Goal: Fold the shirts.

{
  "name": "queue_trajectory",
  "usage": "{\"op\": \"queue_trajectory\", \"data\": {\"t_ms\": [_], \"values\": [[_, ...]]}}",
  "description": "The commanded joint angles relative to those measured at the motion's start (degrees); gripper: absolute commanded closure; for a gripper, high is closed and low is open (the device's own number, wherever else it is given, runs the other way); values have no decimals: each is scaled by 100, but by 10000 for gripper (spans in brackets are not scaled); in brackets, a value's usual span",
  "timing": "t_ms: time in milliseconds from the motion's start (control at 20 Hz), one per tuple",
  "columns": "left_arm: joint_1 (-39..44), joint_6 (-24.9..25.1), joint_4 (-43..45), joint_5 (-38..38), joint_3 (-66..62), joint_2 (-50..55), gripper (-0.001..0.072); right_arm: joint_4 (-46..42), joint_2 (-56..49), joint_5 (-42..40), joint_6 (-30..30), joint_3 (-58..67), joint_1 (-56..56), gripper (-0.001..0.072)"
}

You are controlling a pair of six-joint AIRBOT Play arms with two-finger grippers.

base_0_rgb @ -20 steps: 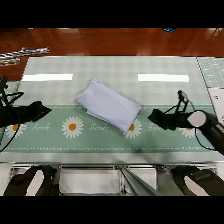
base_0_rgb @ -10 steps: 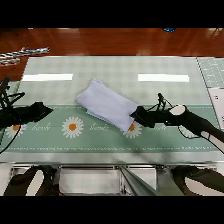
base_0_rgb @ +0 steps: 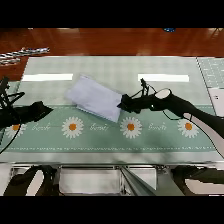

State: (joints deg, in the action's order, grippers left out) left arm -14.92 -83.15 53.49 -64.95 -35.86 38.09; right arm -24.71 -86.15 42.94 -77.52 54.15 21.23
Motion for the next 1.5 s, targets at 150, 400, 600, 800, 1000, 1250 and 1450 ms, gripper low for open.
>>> {"op": "queue_trajectory", "data": {"t_ms": [150,400,600,800,1000,1250,1450], "values": [[-4,31,2,46,4,28,692,-2057,-72,931,-1191,2656,-28,692],[-4,153,0,46,4,33,692,-2623,-70,2015,-1759,4472,-769,692],[33,155,-7,-28,4,31,692,-2839,-28,3204,-1781,5342,-1611,692],[151,153,-26,87,4,31,692,-2782,282,3672,-1939,5523,-2743,692],[149,151,-111,195,4,33,692,-2769,640,4280,-2203,5523,-3963,692],[149,151,-280,317,4,33,692,-3119,1008,5342,-2234,5521,-4968,693],[151,151,-280,549,4,35,692,-4203,1403,6131,-2260,5270,-5353,693]]}}
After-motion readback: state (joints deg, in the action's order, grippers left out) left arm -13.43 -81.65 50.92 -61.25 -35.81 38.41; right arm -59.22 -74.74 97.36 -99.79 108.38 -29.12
